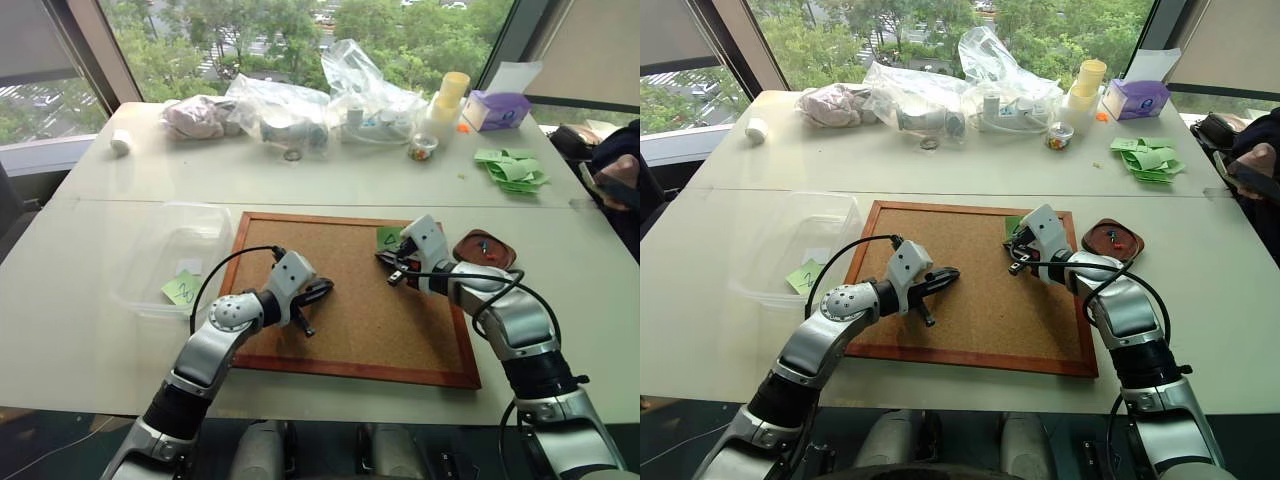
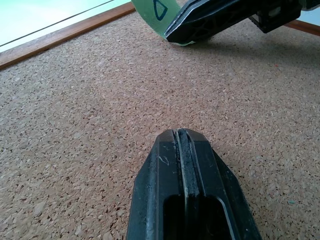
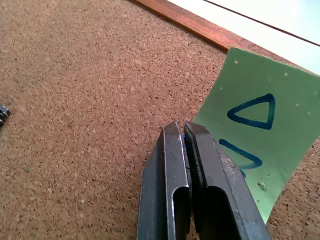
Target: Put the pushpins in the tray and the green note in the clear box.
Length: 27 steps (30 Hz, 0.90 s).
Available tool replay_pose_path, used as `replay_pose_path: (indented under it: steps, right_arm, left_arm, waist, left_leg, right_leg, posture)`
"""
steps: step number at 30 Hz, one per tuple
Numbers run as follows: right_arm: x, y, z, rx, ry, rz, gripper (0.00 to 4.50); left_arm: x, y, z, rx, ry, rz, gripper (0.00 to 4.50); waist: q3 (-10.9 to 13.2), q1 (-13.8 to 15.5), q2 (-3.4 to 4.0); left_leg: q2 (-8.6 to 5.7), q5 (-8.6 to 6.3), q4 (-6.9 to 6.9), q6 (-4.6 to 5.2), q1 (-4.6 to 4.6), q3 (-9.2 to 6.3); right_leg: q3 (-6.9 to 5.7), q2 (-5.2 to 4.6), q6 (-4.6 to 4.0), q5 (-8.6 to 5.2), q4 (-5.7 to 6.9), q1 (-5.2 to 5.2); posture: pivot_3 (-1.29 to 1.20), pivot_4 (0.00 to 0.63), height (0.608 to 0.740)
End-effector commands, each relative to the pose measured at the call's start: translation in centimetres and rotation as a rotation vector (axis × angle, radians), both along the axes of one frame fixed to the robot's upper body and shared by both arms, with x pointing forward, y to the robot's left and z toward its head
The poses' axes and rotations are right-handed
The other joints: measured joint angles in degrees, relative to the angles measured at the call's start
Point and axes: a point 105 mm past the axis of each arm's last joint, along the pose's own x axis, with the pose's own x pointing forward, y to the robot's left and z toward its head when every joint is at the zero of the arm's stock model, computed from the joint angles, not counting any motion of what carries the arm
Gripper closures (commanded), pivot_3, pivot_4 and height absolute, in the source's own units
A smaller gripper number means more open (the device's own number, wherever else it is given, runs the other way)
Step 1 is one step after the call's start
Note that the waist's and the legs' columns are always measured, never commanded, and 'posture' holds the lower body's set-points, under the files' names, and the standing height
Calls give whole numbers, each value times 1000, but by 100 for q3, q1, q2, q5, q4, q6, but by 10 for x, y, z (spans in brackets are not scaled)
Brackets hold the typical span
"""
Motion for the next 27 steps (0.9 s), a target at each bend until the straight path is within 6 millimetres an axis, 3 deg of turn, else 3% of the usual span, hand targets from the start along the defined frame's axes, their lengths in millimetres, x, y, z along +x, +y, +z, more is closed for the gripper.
replay_pose_path:
  steps: [1,8,13,17,21,24,27]
  right_arm:
    - [-1,-2,24,3,-90,7,4489]
    - [-10,-1,74,71,-210,48,4489]
    - [-22,1,78,37,-203,107,4489]
    - [-36,8,78,3,-194,187,4489]
    - [-47,14,80,-23,-187,253,4489]
    - [-53,18,79,-66,-191,301,4489]
    - [-54,20,79,-70,-193,313,4489]
  left_arm:
    - [-6,7,-28,56,106,30,4500]
    - [-6,8,-29,55,117,30,4500]
    - [-4,10,-27,60,103,32,4500]
    - [9,25,-14,67,63,56,4500]
    - [13,40,21,-68,91,12,4500]
    - [21,46,73,-282,143,-80,4500]
    - [36,45,95,-361,152,-85,4500]
  waist:
    - [0,3,0]
    - [1,-8,1]
    - [1,-9,1]
    - [2,-11,0]
    - [12,-62,-15]
    - [28,-46,-22]
    - [36,26,-35]
  left_leg:
    - [0,0,0,0,-1,0]
    - [0,0,0,0,-10,1]
    - [1,-5,0,9,-5,-1]
    - [0,-6,0,10,-6,-1]
    - [7,-17,-1,30,-6,-1]
    - [14,-6,-1,10,-22,-2]
    - [7,10,1,-17,-27,-8]
  right_leg:
    - [0,0,0,0,0,0]
    - [0,-1,0,0,-1,-10]
    - [-1,0,0,0,-1,-6]
    - [-1,-2,0,0,-1,-8]
    - [-1,4,-1,0,2,-15]
    - [-1,15,-1,0,10,-37]
    - [-2,14,0,0,7,-31]
  posture:
    - [0,150,740]
    - [0,150,740]
    - [0,150,740]
    - [0,150,740]
    - [0,150,740]
    - [0,150,740]
    - [0,150,740]
